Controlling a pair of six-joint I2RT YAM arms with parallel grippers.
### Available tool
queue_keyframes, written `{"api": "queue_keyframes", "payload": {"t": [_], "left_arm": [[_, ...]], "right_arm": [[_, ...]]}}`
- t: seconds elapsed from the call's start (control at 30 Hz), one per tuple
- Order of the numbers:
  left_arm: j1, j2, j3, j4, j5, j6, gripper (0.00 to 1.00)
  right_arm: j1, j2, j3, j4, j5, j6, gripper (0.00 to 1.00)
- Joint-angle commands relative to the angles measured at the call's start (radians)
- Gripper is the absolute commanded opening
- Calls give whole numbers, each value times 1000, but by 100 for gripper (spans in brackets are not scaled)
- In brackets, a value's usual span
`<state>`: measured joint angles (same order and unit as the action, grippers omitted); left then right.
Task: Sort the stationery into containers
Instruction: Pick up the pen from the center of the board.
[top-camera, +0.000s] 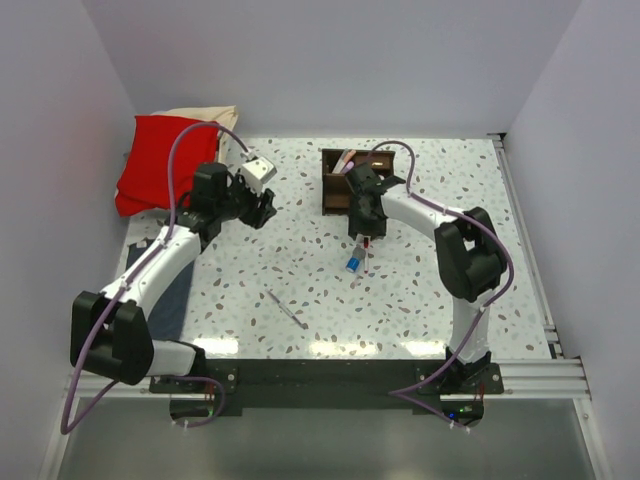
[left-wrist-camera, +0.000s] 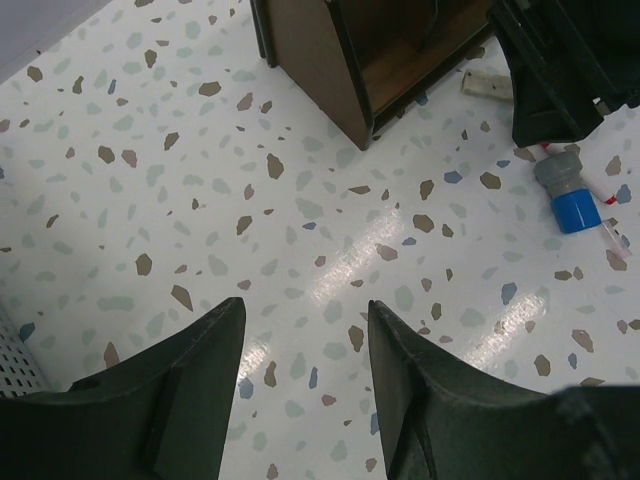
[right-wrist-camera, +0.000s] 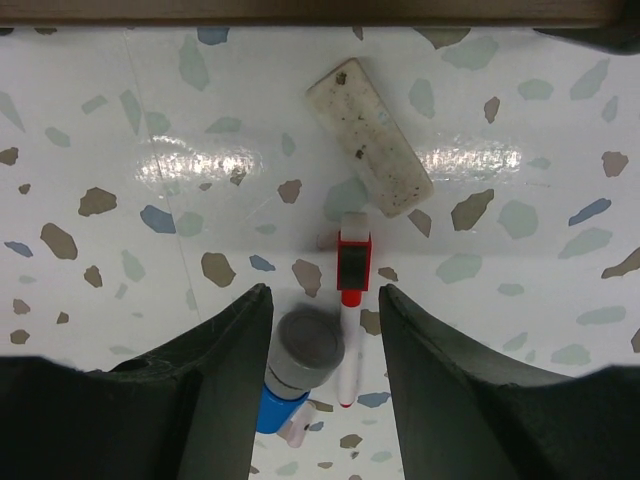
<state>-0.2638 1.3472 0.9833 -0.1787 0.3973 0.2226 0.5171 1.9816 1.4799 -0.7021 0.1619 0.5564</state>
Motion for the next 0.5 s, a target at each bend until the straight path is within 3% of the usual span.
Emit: {"api": "queue_keyframes", "payload": {"t": [0.0,0.47], "left_arm": [[12,-43,-20,51,23,-15,57],[14,-31,-26,70,28,-40,57]], "right_arm": [[-2,-9,-17,13,5,51,51],[-5,34,-67,49,11,53,46]]}}
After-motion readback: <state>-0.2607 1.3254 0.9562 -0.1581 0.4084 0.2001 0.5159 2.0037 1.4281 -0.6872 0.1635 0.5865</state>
